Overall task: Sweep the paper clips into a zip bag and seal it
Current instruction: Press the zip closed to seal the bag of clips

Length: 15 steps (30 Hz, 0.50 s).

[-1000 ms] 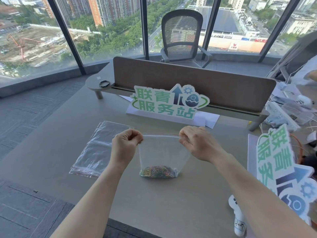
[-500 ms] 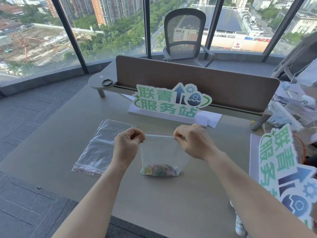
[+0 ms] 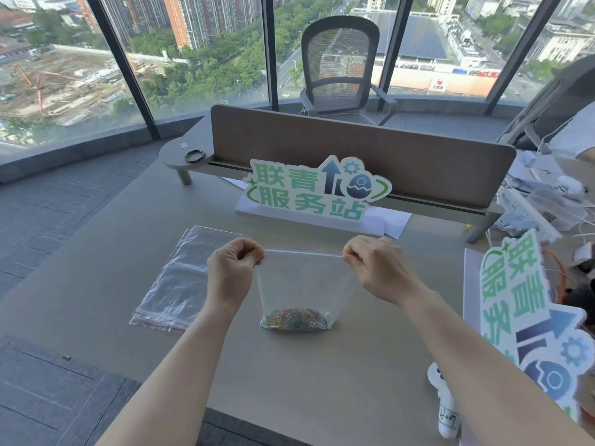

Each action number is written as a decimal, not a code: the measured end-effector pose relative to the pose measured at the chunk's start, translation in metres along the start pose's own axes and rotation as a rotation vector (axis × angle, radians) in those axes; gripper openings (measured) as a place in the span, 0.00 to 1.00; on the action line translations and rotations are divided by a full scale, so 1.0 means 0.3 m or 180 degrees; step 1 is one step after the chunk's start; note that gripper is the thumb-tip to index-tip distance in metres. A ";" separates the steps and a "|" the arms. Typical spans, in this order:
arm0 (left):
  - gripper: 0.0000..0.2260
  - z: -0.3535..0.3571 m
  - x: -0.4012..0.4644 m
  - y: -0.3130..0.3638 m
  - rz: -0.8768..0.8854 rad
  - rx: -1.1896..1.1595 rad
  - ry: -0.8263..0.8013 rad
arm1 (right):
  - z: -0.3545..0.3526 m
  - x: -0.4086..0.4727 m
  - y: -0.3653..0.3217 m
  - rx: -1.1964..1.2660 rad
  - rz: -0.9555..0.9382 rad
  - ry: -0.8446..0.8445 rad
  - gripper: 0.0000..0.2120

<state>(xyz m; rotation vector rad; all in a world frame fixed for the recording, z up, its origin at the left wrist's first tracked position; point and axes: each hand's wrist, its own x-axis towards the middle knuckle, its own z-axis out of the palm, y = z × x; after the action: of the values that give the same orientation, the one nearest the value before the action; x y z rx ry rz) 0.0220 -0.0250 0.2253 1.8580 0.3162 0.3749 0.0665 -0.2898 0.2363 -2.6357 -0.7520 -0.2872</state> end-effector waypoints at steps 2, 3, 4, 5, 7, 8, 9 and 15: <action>0.11 0.003 0.003 -0.005 -0.0009 0.0007 0.0029 | -0.004 -0.009 0.013 -0.0027 0.0041 0.0027 0.07; 0.11 0.004 0.005 -0.006 -0.0015 0.0005 0.0044 | -0.005 -0.013 0.018 -0.0042 0.0063 0.0049 0.07; 0.12 0.005 0.007 -0.008 -0.0025 -0.0008 0.0053 | -0.006 -0.017 0.025 -0.0056 0.0077 0.0074 0.07; 0.11 0.006 0.009 -0.010 -0.0038 -0.0021 0.0054 | -0.007 -0.021 0.032 -0.0064 0.0086 0.0095 0.07; 0.11 0.006 0.012 -0.014 -0.0048 -0.0014 0.0050 | -0.009 -0.028 0.043 -0.0066 0.0095 0.0121 0.08; 0.11 0.004 0.012 -0.015 -0.0046 -0.0007 0.0049 | -0.010 -0.032 0.047 -0.0071 0.0099 0.0135 0.08; 0.10 0.004 0.011 -0.014 -0.0045 -0.0011 0.0050 | -0.012 -0.036 0.049 -0.0077 0.0114 0.0151 0.09; 0.10 0.004 0.002 -0.006 -0.0049 -0.0029 0.0072 | -0.018 -0.048 0.057 -0.0106 0.0206 0.0270 0.13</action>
<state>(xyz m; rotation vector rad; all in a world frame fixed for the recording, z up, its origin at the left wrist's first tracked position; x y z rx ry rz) 0.0230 -0.0251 0.2232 1.8425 0.3433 0.3864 0.0631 -0.3121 0.2316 -2.6545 -0.6384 -0.3937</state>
